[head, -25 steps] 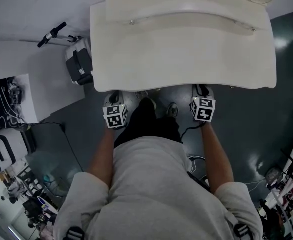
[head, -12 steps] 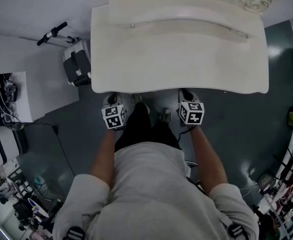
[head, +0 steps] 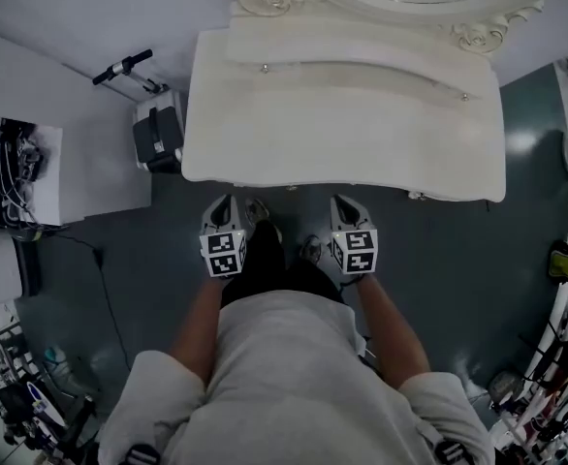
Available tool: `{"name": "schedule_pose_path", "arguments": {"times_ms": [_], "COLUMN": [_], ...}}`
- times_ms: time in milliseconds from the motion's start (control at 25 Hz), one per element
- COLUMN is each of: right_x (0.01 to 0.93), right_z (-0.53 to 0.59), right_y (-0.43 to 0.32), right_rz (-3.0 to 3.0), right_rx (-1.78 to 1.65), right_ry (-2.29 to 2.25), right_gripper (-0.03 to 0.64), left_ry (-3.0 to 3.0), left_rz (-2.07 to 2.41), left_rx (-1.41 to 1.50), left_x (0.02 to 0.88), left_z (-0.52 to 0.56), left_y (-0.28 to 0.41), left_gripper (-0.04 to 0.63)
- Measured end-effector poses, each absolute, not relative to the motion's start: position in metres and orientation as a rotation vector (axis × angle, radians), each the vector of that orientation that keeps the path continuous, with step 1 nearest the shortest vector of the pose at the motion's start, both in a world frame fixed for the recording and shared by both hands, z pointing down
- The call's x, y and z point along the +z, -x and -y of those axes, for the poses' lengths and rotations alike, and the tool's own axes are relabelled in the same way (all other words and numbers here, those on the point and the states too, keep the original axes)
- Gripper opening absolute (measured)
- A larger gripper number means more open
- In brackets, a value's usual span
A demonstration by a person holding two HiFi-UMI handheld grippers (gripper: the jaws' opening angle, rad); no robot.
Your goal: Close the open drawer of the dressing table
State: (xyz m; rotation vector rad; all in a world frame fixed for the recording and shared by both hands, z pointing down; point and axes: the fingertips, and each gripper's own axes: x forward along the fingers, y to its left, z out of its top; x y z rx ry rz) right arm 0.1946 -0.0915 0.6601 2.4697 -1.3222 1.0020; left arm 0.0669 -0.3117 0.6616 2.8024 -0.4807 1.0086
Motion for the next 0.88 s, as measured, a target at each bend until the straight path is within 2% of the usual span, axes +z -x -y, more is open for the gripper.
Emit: {"name": "schedule_pose_path", "arguments": {"times_ms": [360, 880], "right_x": [0.554, 0.433], "right_z": [0.098, 0.043], "right_y": [-0.176, -0.128], "right_rz": [1.443, 1.403], "right_rx": [0.669, 0.341], "right_ry": [-2.593, -2.738], "right_gripper": [0.015, 0.015], "left_ry": [-2.916, -2.975], "left_rz": [0.335, 0.136], "left_rx": [0.729, 0.434], "left_x": [0.573, 0.466], "left_z": [0.233, 0.135], "left_y": [-0.091, -0.098], "left_gripper": [0.006, 0.006]}}
